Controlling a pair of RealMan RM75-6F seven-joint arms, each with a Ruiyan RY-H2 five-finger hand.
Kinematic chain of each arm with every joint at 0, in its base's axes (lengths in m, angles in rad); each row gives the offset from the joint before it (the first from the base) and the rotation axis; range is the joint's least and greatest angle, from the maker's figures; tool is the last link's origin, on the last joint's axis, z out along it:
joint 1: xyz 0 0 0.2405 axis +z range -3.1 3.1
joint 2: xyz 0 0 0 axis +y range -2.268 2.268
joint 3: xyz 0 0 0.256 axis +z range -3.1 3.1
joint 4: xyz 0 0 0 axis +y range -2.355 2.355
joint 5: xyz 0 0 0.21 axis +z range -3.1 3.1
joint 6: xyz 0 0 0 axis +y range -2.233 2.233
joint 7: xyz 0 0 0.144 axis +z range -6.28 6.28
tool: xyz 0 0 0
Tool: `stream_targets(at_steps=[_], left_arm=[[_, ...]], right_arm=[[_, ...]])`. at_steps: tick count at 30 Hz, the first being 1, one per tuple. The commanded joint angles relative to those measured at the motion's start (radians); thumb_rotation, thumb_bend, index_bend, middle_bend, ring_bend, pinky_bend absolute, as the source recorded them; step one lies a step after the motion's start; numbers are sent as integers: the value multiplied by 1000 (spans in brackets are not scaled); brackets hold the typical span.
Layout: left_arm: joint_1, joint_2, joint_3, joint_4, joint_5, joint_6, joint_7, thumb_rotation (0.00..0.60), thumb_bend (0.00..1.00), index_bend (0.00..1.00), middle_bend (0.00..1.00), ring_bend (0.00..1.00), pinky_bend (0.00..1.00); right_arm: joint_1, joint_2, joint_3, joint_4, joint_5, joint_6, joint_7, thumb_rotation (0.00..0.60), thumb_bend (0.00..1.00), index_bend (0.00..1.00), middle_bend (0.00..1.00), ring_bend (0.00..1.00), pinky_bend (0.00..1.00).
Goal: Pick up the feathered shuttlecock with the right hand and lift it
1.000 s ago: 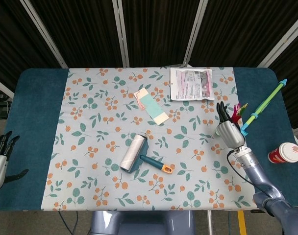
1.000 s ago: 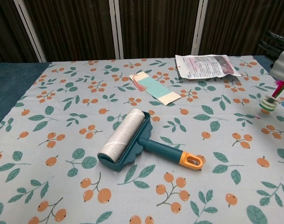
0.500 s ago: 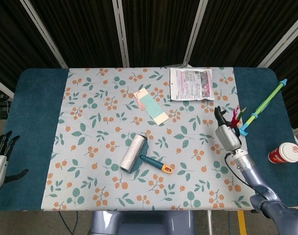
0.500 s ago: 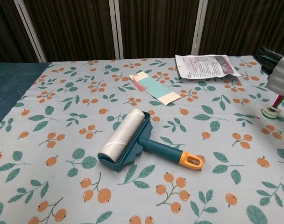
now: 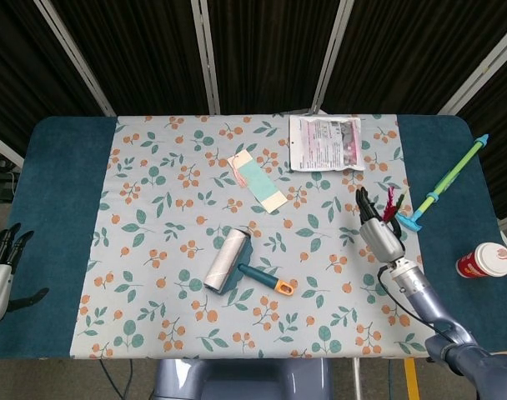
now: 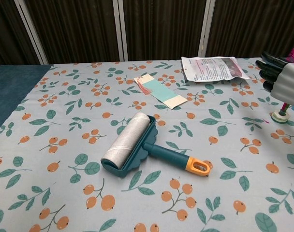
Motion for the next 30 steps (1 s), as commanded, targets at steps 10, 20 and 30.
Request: stream_targets(at_steps=[10,20,30], left_arm=[[0,0,0,-1,0,0,0,551,142,97,0,0,0],[1,-1,0,-1,0,2,3,554,144,98,0,0,0],[2,-3,0,0,1,5,5,558,143,98,0,0,0]], right_arm=[[-24,76,33,-184,27,44,-62,600,193,116,28,0,0],[-92,210,26,-439,6,162,31,600,193,110,22,0,0],[-212,302,40,-654,61,284,331,600,193,110,23,0,0]])
